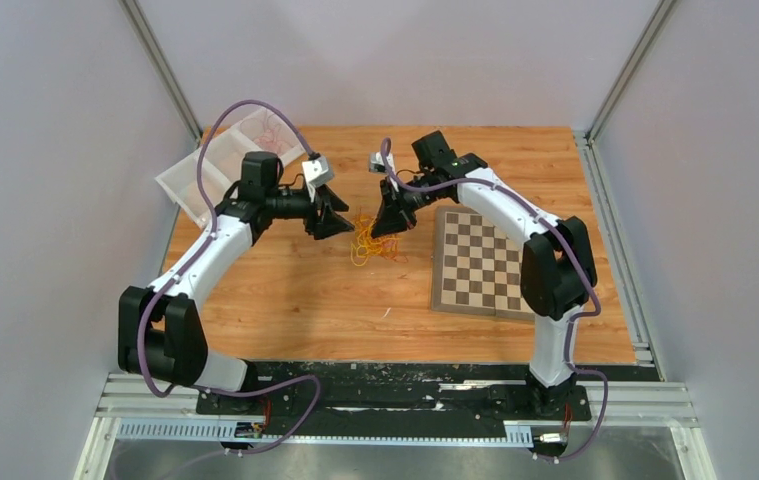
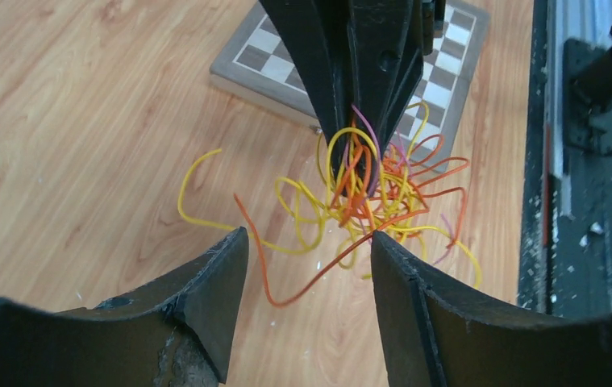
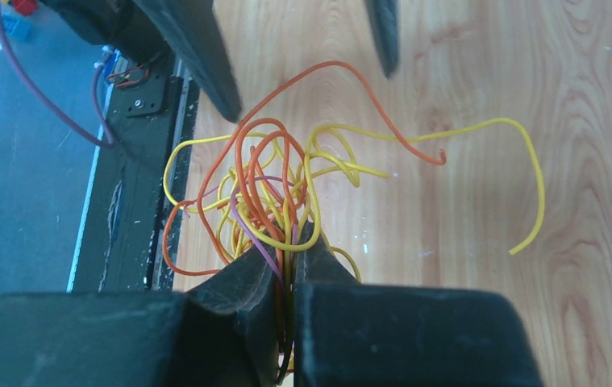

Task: Untangle the cables

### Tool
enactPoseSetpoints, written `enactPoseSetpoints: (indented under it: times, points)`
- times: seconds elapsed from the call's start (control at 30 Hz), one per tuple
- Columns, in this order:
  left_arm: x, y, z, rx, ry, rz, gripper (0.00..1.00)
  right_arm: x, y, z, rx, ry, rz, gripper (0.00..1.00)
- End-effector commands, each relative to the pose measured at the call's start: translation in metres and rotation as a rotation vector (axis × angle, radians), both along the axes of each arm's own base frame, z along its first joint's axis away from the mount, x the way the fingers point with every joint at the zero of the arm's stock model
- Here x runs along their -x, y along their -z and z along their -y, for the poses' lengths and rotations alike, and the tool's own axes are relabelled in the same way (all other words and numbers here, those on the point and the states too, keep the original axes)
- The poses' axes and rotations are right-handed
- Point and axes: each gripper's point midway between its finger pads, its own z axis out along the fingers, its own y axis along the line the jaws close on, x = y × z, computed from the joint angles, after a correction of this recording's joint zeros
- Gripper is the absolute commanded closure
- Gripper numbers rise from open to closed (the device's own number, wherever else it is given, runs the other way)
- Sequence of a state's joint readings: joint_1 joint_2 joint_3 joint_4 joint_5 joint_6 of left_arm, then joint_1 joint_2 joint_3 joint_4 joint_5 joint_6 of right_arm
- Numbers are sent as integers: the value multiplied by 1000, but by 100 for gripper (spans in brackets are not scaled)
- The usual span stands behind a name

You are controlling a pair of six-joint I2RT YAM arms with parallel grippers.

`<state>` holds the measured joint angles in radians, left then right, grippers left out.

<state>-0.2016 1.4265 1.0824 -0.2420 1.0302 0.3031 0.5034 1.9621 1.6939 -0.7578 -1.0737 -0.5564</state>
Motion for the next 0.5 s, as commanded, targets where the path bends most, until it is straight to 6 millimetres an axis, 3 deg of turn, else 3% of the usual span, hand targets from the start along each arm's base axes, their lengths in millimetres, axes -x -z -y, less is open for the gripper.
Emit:
enactPoseSetpoints:
  times: [0.0, 0.17, 0.23, 0.3, 0.37, 0.47]
  points:
    - [3, 0, 6, -60, 78, 214, 35, 22, -33, -7, -109, -101, 114, 97]
    - [15, 17, 10, -130, 176, 238, 38, 25, -39, -11, -113, -105, 114, 97]
    - [18, 20, 8, -154, 189, 254, 50, 22, -36, -11, -101, -95, 115, 97]
    - [19, 16, 6, -168, 180, 263, 77, 17, -28, -9, -75, -73, 112, 97]
    - [22, 6, 3, -175, 161, 284, 95, 8, -17, -5, -50, -42, 80, 97]
    - [32, -12, -6, -182, 122, 337, 100, -11, 1, 5, -10, 31, -7, 97]
